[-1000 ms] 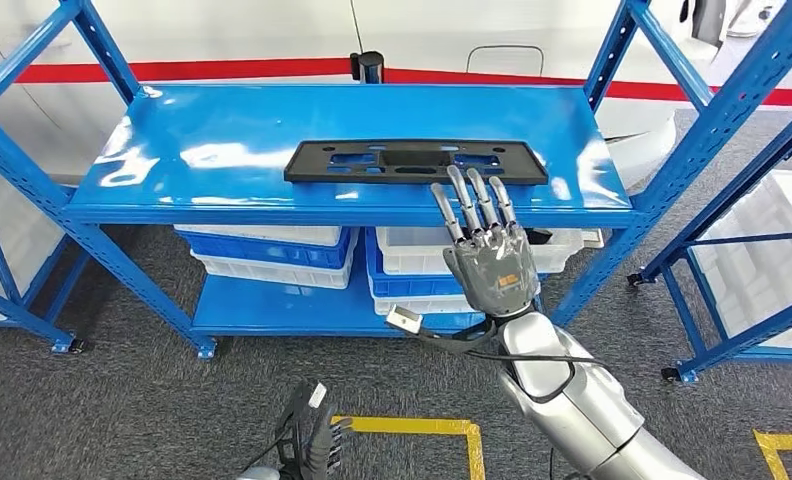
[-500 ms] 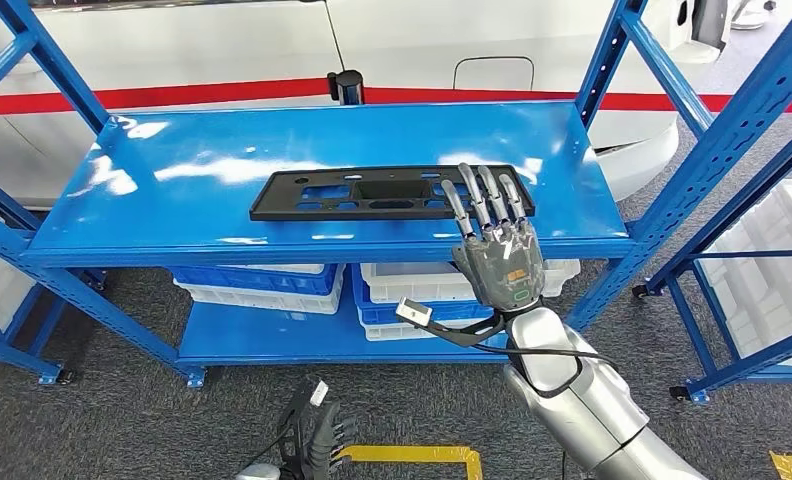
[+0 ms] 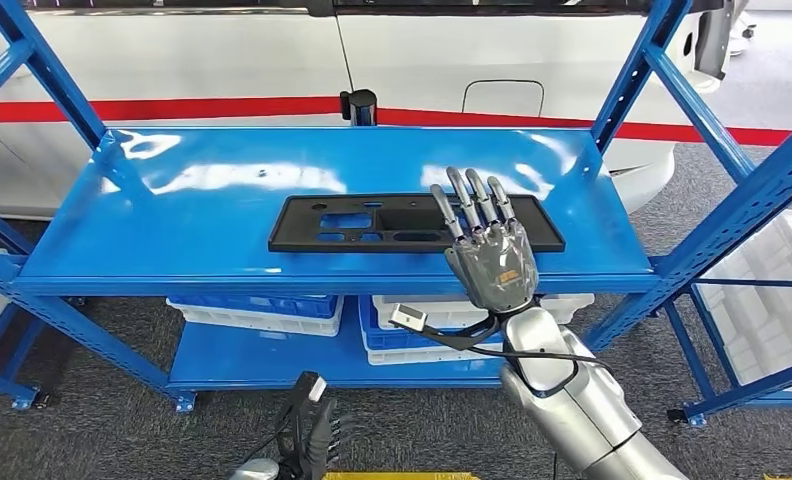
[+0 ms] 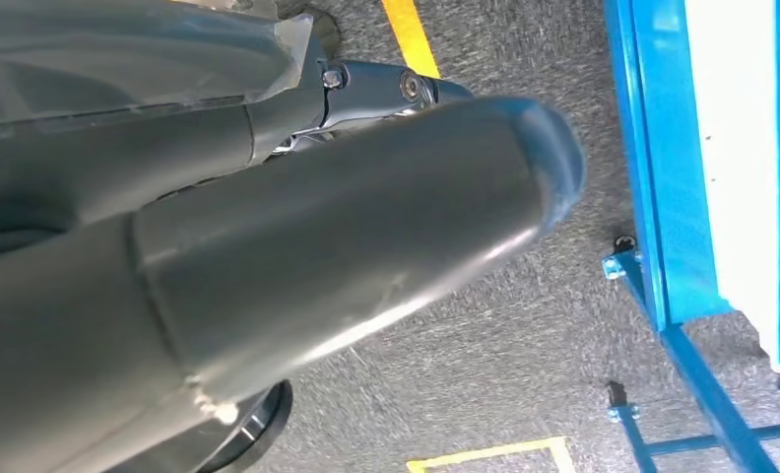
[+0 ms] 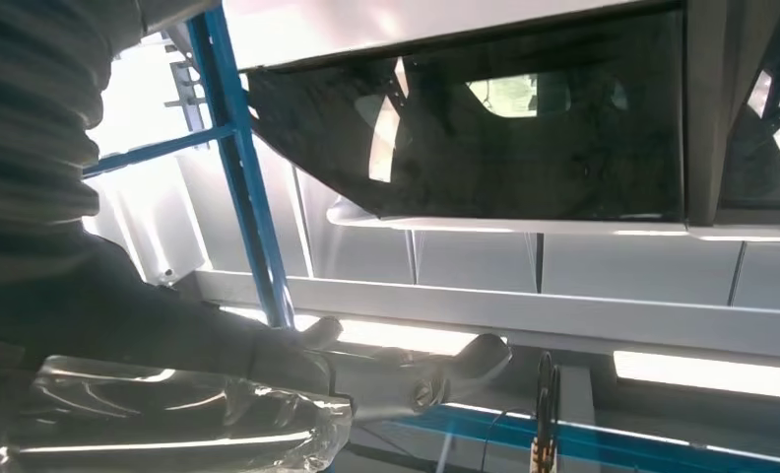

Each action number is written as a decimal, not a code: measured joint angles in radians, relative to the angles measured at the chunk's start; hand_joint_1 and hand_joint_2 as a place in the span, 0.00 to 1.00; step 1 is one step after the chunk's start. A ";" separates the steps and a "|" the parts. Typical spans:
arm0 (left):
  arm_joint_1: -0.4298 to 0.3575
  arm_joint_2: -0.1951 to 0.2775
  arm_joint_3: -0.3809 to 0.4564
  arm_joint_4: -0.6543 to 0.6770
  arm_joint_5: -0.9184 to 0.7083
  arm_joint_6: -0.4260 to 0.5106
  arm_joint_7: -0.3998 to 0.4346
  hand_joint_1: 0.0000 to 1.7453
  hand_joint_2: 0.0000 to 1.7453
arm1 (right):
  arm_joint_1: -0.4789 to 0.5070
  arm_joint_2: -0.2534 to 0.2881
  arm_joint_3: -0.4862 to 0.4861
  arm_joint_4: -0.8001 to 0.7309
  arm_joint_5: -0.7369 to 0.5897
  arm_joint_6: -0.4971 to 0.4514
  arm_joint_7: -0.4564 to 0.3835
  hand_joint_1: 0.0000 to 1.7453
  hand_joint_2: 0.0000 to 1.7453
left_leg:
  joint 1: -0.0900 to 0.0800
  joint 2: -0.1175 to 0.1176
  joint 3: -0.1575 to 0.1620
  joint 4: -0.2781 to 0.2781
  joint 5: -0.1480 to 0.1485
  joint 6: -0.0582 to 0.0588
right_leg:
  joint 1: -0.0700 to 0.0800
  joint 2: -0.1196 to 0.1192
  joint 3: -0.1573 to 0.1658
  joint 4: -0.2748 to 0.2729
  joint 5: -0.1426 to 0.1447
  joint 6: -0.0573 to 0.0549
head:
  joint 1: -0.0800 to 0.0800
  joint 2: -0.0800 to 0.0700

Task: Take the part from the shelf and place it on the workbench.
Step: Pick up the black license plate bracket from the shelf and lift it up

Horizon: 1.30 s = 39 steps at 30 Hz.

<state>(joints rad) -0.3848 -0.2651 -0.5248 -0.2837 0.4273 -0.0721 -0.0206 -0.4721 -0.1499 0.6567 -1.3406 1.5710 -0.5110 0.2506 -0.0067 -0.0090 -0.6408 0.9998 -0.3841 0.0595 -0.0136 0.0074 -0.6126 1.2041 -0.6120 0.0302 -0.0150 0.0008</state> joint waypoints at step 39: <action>-0.022 -0.007 -0.027 0.000 0.001 -0.008 -0.008 0.00 0.00 | -0.155 0.157 -0.063 0.528 0.000 -0.018 -0.027 0.00 1.00 | -0.024 -0.016 0.022 0.002 -0.030 0.000 | 0.015 0.006 0.023 -0.200 0.168 -0.022 | 0.000 0.000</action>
<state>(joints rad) -0.4071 -0.2719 -0.5519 -0.2834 0.4282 -0.0797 -0.0288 -0.6274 0.0070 0.5939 -0.8128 1.5709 -0.5286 0.2235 -0.0310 -0.0254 -0.6186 1.0019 -0.4145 0.0600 0.0011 0.0130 -0.5896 1.0042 -0.4441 0.0086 -0.0151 0.0008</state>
